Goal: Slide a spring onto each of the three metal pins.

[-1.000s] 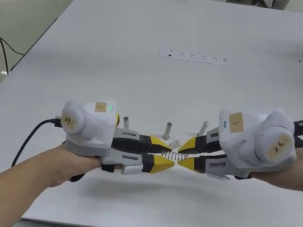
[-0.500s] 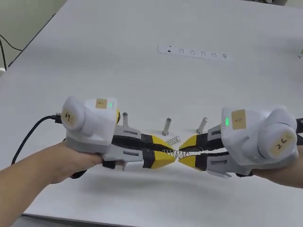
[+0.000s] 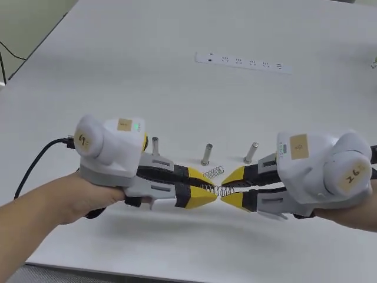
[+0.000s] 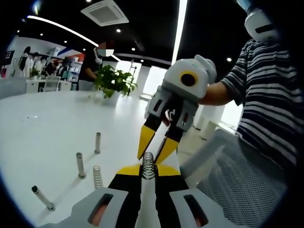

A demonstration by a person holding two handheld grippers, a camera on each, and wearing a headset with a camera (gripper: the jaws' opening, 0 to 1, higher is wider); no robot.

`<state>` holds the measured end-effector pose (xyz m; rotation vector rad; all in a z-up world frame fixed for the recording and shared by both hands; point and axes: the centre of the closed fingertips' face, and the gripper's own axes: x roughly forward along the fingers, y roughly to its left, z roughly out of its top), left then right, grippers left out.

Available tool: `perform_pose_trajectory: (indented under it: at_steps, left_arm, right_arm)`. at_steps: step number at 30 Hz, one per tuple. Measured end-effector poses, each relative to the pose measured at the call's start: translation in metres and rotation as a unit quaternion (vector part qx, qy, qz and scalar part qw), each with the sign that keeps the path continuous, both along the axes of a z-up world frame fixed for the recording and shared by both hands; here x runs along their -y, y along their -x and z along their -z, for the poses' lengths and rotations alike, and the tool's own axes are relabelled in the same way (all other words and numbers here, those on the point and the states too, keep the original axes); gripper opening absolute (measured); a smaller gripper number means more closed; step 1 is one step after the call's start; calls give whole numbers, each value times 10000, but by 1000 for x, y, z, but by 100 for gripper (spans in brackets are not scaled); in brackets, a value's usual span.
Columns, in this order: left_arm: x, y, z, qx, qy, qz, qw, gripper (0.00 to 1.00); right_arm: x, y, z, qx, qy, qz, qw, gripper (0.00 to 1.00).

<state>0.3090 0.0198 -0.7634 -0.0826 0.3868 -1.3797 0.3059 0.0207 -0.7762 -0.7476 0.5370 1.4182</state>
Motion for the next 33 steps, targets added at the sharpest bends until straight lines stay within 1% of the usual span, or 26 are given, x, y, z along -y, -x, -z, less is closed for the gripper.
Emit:
perform_pose_trajectory:
  at_steps: [2, 9, 14, 16, 18, 20, 23, 24, 28, 30, 32, 33]
  left_arm:
    - [0, 0, -1, -12, 16, -9, 10000, 2]
    - [1, 5, -2, -29, 20, 63, 10000, 2]
    - [1, 7, -3, -48, 31, 95, 9999, 2]
    - [1, 8, -2, -47, 25, 124, 9999, 2]
    - [2, 9, 0, -7, -23, 126, 9999, 2]
    - [1, 9, 4, 8, -107, 127, 9999, 2]
    - [0, 9, 4, 4, -105, 114, 9999, 2]
    - [0, 8, 5, 29, -125, 103, 9999, 2]
    - [-2, 7, 8, 106, -218, 117, 9996, 2]
    - [-2, 7, 9, 112, -233, 107, 9996, 2]
    - [-3, 7, 9, 129, -258, 112, 9995, 2]
    - [-3, 7, 10, 151, -280, 115, 9994, 2]
  right_arm:
    - [2, 1, 1, -85, -2, 25, 10000, 13]
    - [6, 2, 5, -83, 21, 16, 10000, 11]
    - [6, 3, 3, 30, -28, -83, 10000, 8]
    - [6, 5, 3, 54, 25, -178, 9998, 8]
    - [7, 3, 1, 204, 73, -276, 9994, 7]
    - [6, 3, -4, 240, 47, -324, 9992, 7]
    - [4, 3, -9, 297, 38, -375, 9988, 7]
    - [3, 2, -11, 321, 34, -394, 9987, 7]
    - [-3, 4, -20, 328, -25, -494, 9982, 7]
    - [-5, 5, -22, 352, -23, -539, 9979, 7]
    - [-7, 6, -24, 336, -52, -579, 9977, 7]
    - [-9, 6, -26, 283, -118, -577, 9979, 7]
